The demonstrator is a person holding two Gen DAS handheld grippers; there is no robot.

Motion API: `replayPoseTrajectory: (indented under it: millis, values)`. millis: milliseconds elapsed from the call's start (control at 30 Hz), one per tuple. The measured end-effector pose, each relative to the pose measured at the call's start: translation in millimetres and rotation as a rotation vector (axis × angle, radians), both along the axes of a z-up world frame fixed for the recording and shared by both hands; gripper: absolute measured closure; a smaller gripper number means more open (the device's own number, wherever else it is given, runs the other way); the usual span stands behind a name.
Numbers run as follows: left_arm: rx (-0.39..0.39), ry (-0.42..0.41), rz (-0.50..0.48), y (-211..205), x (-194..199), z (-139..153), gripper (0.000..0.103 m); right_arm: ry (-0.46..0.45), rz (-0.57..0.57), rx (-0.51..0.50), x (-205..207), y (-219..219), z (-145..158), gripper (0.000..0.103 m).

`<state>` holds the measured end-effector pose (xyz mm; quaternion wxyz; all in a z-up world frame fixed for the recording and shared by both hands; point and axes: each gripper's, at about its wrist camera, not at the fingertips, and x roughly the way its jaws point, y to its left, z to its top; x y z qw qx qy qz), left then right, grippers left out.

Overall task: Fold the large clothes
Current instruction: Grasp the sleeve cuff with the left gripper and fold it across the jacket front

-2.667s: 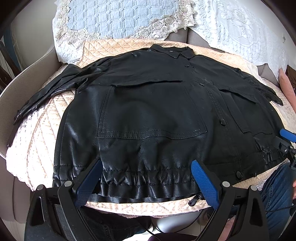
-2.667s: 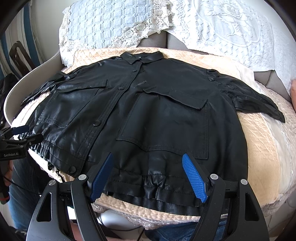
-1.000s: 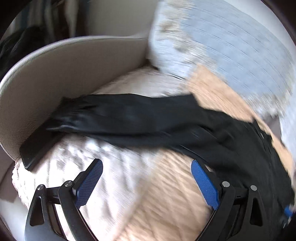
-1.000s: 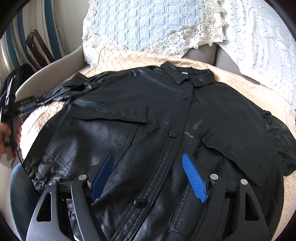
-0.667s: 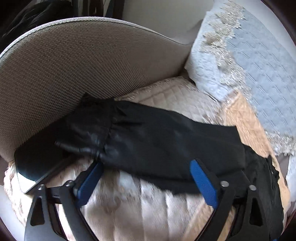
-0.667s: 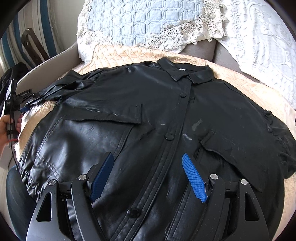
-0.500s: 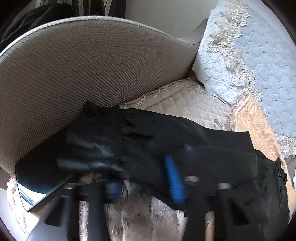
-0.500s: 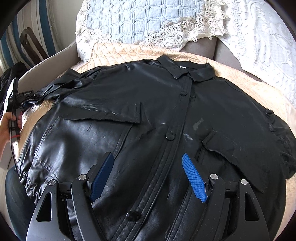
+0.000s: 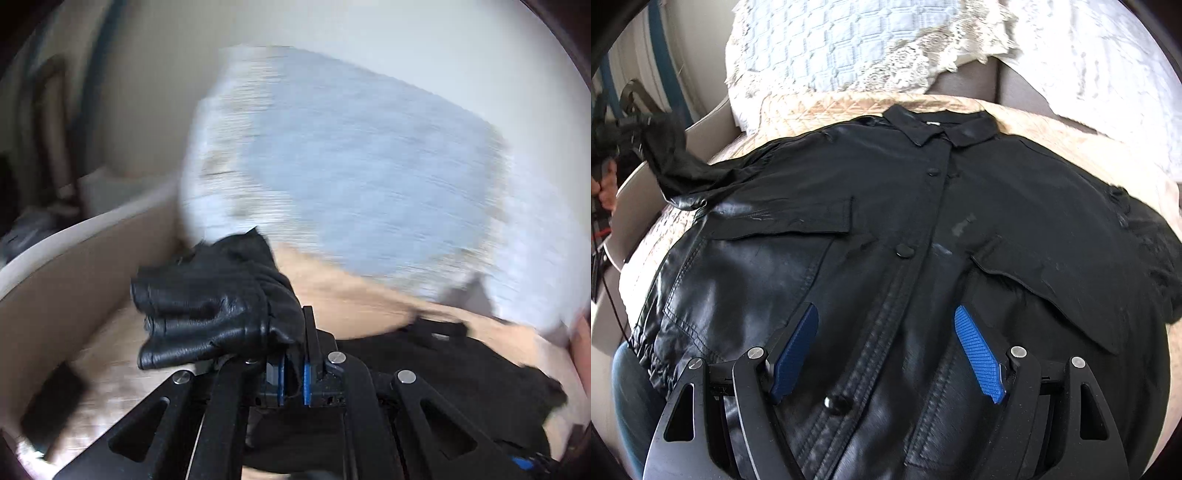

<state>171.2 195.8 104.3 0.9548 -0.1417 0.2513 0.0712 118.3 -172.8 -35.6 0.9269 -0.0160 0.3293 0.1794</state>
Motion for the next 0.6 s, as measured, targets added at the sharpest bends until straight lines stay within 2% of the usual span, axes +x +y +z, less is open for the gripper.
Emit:
replayPoseTrajectory:
  millis: [100, 167, 300, 367, 400, 467, 533, 600]
  values:
    - [0.015, 0.035, -0.145, -62.0, 28.6, -11.2, 0.097, 0.011, -0.021, 0.008, -2.9, -11.6, -3.2, 0.026]
    - [0.008, 0.086, -0.238, -101.9, 45.1, -32.2, 0.096, 0.02, -0.034, 0.015, -4.1, -19.3, -5.9, 0.026]
    - [-0.025, 0.253, -0.381, -157.2, 72.8, -89.7, 0.091, 0.054, -0.067, 0.037, -3.7, -35.4, -12.1, 0.026]
    - [-0.044, 0.333, -0.425, -172.7, 73.2, -111.3, 0.083, 0.068, -0.079, 0.054, -1.7, -41.4, -13.5, 0.026]
    - [-0.062, 0.336, -0.447, -176.5, 68.6, -113.5, 0.078, 0.069, -0.081, 0.065, -0.9, -44.2, -13.5, 0.026]
    - [-0.087, 0.296, -0.506, -183.3, 51.4, -100.6, 0.057, 0.067, -0.084, 0.085, 0.6, -48.2, -12.5, 0.026]
    - [-0.117, 0.218, -0.562, -176.9, 35.4, -79.4, 0.053, 0.063, -0.085, 0.113, 5.1, -50.9, -9.4, 0.026]
    - [-0.115, 0.117, -0.508, -152.5, 17.1, -58.1, 0.046, 0.059, -0.079, 0.148, 12.3, -48.9, -2.3, 0.026]
